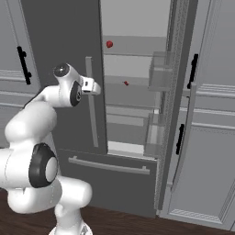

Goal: Take the strawberry from the fridge and place it on top of the pancake, located on the dining counter.

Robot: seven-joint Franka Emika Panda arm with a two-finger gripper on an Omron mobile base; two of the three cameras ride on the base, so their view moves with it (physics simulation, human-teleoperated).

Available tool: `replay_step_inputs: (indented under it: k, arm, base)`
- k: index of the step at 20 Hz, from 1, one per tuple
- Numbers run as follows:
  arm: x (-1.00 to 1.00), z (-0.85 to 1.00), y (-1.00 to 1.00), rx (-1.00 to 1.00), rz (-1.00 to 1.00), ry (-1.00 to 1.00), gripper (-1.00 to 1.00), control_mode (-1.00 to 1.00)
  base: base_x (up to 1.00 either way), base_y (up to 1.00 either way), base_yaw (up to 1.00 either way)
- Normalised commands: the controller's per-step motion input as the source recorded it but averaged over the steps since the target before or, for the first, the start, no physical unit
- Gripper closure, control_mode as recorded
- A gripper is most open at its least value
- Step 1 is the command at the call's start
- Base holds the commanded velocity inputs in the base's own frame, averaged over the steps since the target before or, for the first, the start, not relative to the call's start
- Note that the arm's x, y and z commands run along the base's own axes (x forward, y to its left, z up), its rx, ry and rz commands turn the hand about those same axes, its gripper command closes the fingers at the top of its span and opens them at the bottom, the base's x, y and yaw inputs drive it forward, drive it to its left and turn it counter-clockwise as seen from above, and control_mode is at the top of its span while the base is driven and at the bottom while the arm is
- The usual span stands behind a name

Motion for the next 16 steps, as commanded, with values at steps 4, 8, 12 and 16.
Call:
replay_step_inputs:
  k: [4, 8, 12, 16]
  arm:
    - [0.55, -0.21, 0.01, 0.0, 0.0, 0.0, -1.0, -1.0]
    - [0.55, -0.09, 0.0, 0.0, 0.0, 0.0, -1.0, -1.0]
    - [0.53, -0.12, 0.0, 0.0, 0.0, 0.0, -1.0, -1.0]
    - [0.41, -0.14, 0.01, 0.0, 0.0, 0.0, -1.0, -1.0]
  base:
    - [0.0, 0.0, 0.0]
    - [0.0, 0.0, 0.0]
    - [0.0, 0.0, 0.0]
    - [0.0, 0.0, 0.0]
